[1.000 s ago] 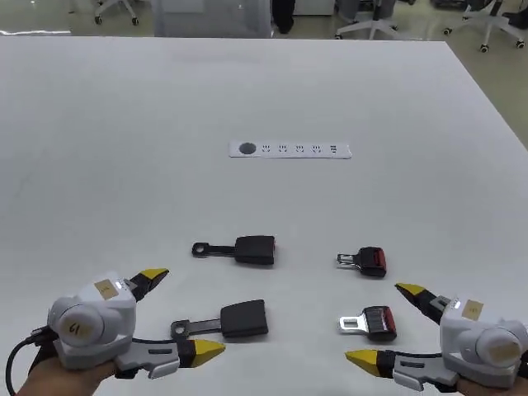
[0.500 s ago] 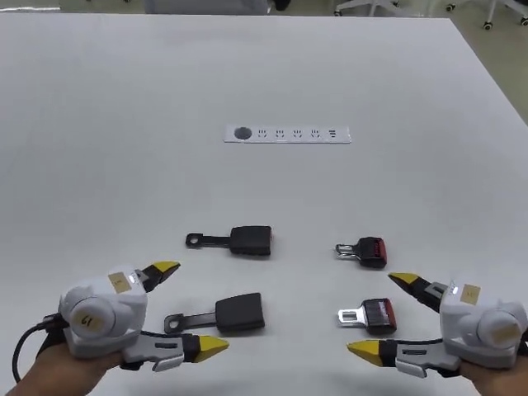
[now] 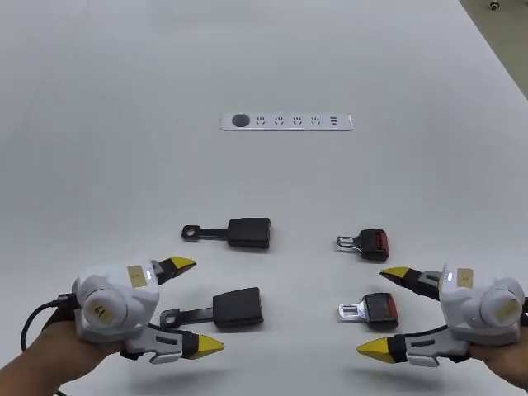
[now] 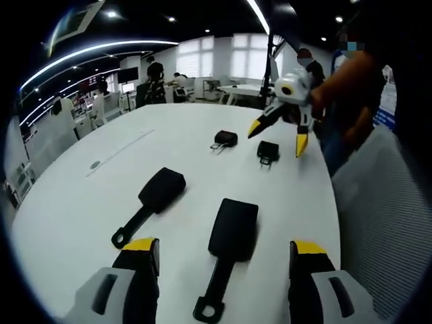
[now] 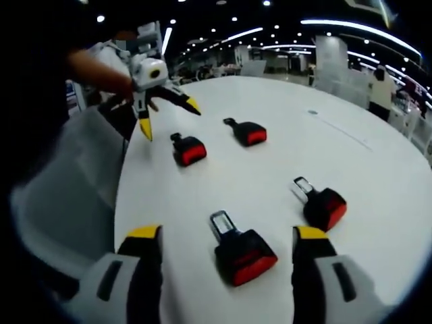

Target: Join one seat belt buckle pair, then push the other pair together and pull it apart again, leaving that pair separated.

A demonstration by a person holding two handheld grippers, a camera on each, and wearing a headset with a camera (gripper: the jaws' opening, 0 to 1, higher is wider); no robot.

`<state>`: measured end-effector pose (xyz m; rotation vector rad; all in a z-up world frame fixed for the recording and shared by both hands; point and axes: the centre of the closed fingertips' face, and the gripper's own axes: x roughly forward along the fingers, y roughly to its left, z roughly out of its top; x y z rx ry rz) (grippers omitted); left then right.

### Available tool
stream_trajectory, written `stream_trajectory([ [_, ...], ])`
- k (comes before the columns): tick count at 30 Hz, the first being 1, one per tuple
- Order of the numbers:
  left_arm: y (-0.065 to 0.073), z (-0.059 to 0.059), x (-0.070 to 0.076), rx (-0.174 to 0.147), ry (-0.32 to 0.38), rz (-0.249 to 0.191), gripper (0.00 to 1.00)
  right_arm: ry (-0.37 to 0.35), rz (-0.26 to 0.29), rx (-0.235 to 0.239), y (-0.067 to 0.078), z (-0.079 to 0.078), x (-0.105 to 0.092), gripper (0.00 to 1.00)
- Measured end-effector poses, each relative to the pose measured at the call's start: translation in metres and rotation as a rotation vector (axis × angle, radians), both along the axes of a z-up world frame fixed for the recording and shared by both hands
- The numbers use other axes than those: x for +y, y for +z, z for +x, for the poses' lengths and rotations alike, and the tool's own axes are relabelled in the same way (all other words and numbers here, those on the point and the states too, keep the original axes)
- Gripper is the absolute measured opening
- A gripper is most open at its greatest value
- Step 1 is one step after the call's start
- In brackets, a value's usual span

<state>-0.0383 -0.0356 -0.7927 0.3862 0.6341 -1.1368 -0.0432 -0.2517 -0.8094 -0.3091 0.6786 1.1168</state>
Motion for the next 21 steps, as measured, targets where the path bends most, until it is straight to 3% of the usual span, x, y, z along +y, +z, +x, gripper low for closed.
stream_trajectory([
  [8, -0.009, 0.001, -0.002, 0.009, -0.094, 0.048, 0.77, 0.086, -0.027, 0.038, -0.007, 0.001, -0.003, 0.75],
  [21, -0.028, 0.009, -0.008, 0.057, -0.134, 0.078, 0.65, 0.211, -0.089, 0.078, -0.020, 0.001, -0.014, 0.65],
])
